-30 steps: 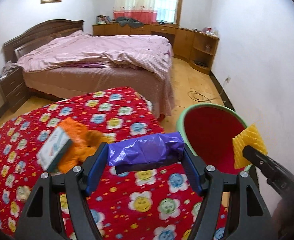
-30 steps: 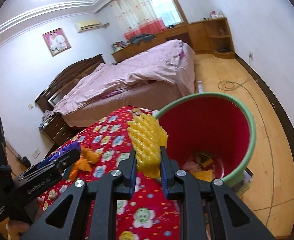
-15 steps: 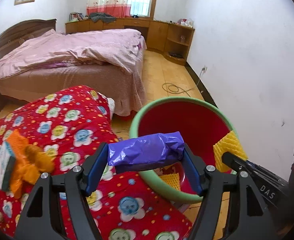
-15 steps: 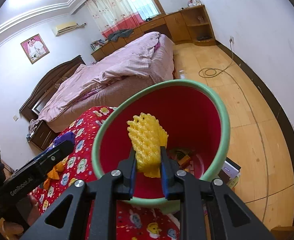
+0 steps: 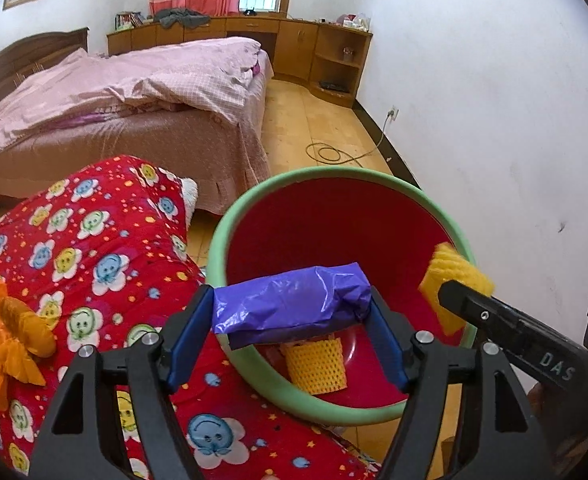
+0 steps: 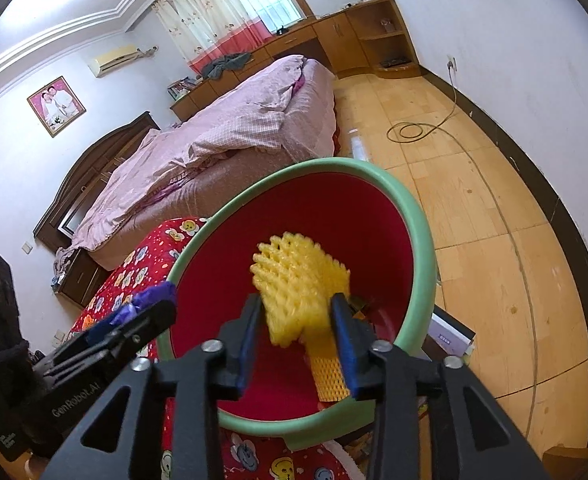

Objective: Collect trash
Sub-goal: 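Carry the packet and foam sheet over the bucket and open both tools, then withdraw both open tools from the bucket toward the bedspread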

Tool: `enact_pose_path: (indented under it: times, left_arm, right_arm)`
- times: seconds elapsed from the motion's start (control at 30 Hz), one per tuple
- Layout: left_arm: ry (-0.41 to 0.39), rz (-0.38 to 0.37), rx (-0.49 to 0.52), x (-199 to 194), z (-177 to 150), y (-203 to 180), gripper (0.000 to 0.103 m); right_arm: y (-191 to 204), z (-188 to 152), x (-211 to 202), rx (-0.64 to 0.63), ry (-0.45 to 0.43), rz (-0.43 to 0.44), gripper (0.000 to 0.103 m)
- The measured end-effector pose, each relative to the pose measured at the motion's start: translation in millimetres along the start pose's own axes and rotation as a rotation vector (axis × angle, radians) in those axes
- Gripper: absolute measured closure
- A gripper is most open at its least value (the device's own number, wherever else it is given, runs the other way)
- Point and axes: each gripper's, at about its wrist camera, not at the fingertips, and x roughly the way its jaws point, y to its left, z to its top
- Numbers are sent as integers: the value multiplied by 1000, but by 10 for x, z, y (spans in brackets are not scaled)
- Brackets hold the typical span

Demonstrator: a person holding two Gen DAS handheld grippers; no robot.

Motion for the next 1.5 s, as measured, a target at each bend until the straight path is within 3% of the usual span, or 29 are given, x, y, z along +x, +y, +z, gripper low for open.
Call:
enact_pose_path:
  times: [0.13, 0.57, 1.03, 1.5]
  left_arm:
    - [14, -16, -1, 62, -9, 6, 26]
    - [12, -40, -5, -40, -57, -2, 20]
    - [-14, 18, -84, -408, -208, 343, 20]
    - [-56, 104, -188, -821, -407, 887, 20]
  right_arm:
    - [-34, -3, -38, 8, -12, 7, 53]
    - [-44, -19, -149, 33, -36, -4, 50]
    - [195, -110, -254, -6, -22, -36, 36]
    - [634, -316, -218, -76, 8, 1, 34]
